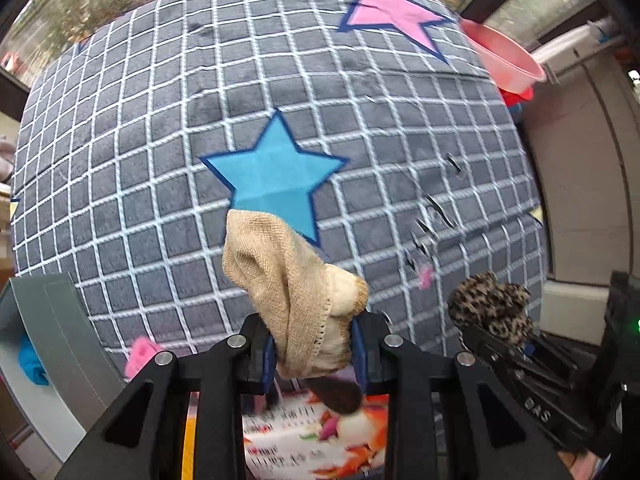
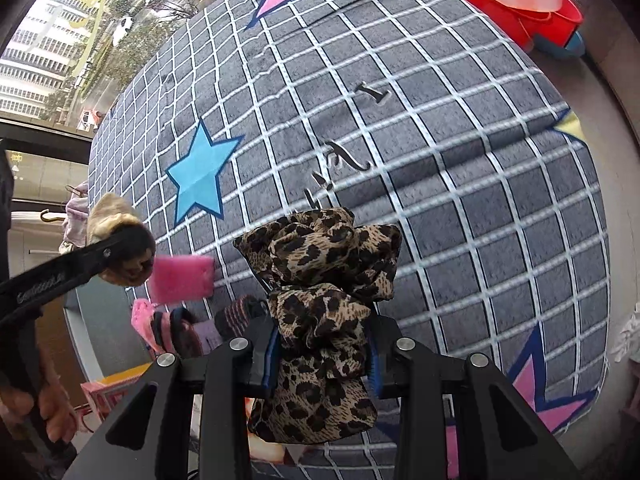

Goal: Organize soft objects
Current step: 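Grasp the beige knit sock with the left tool while the right tool grasps the leopard scrunchie, then carry the beige sock and leopard scrunchie with both tools over the white box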

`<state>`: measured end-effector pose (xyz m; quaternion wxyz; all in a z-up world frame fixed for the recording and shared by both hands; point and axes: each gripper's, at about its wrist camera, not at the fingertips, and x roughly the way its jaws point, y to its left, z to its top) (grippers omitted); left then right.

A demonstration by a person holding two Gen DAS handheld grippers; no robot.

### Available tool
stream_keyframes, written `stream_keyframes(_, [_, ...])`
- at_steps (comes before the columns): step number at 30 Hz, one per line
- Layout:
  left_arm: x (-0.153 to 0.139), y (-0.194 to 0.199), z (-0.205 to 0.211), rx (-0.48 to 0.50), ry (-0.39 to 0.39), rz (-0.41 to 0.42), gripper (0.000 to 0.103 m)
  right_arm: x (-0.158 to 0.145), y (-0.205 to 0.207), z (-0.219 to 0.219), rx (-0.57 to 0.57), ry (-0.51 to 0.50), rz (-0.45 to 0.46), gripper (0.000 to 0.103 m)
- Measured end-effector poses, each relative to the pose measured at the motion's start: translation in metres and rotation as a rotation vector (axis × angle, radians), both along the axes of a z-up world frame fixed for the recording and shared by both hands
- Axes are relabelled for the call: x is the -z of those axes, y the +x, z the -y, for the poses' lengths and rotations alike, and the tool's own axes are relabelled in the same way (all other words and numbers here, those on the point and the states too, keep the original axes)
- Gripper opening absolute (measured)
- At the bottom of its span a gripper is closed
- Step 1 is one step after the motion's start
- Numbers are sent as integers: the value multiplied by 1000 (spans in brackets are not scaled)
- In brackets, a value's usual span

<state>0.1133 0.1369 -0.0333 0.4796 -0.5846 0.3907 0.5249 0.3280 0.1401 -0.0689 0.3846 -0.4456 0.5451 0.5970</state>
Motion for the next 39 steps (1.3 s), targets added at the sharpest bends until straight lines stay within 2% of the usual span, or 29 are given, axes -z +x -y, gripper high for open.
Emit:
stream_keyframes(14, [-7,53,98,217,21,51,33,-13,17,73,48,-18,67,35])
stream_keyframes(19, [-13,68,136,349,28,42,33,-20,10,104,30,-27,98,35])
stream_keyframes(24, [-21,78,175,469,35,67,33,-27,-5,133,-7,-27,115,35])
stream_keyframes(27, [-26,79,197,521,61,43,33,-29,-17,149,-33,-26,126,35])
stream_keyframes(32, [-31,68,228,559,90,28,33,-31,-39,173,-89,-30,137,35])
stream_keyframes(39, [-33,36,260,534,119,16,33,-34,-77,200,-216,-24,140,35])
